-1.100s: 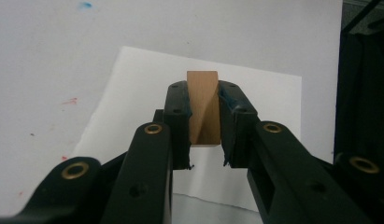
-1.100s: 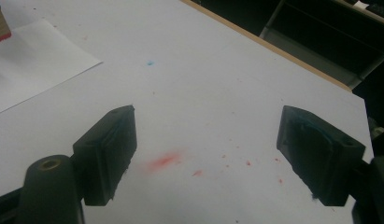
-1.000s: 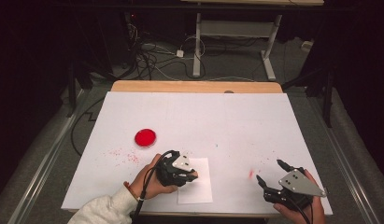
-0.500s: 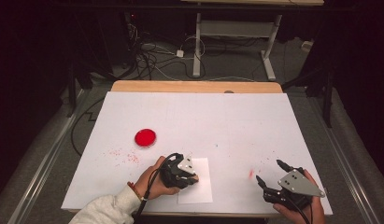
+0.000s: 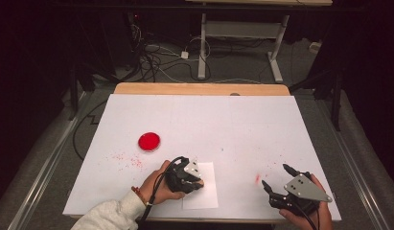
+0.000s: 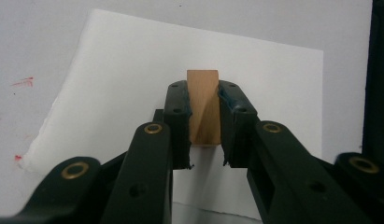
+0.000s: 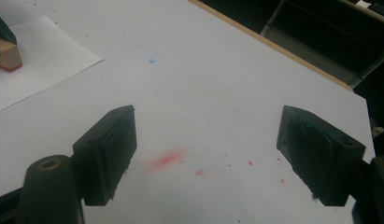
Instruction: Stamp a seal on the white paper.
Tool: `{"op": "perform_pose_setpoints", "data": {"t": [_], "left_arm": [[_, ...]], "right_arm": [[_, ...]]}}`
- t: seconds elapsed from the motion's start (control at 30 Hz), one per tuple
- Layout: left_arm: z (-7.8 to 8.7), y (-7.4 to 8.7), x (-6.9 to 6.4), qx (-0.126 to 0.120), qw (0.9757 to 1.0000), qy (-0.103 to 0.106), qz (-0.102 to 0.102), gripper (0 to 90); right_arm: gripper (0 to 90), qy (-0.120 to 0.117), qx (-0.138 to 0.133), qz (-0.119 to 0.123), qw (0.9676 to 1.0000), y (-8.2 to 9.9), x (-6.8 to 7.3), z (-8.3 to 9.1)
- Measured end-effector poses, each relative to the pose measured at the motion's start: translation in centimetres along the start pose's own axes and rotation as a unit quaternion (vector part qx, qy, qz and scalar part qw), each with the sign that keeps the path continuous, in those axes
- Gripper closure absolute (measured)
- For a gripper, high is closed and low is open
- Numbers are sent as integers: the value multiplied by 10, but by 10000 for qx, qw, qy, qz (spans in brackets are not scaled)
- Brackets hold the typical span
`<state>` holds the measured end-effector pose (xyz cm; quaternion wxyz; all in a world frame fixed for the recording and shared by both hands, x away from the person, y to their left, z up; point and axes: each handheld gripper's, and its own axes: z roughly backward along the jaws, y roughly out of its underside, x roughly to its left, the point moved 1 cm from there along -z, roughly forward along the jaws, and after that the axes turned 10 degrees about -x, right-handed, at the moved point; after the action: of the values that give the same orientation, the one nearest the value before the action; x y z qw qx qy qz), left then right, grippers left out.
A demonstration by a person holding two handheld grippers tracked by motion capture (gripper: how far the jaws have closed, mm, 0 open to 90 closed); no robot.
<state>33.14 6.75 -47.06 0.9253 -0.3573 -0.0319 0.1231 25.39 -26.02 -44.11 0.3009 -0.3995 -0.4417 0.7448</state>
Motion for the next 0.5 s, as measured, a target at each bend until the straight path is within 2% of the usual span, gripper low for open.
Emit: {"op": "perform_pose_setpoints", "data": {"t": [0.5], "left_arm": [[-2,0,-3,37,9999,-89,-85,738]], "right_arm": [[206,5,9,15,10000,0,0,0]]}}
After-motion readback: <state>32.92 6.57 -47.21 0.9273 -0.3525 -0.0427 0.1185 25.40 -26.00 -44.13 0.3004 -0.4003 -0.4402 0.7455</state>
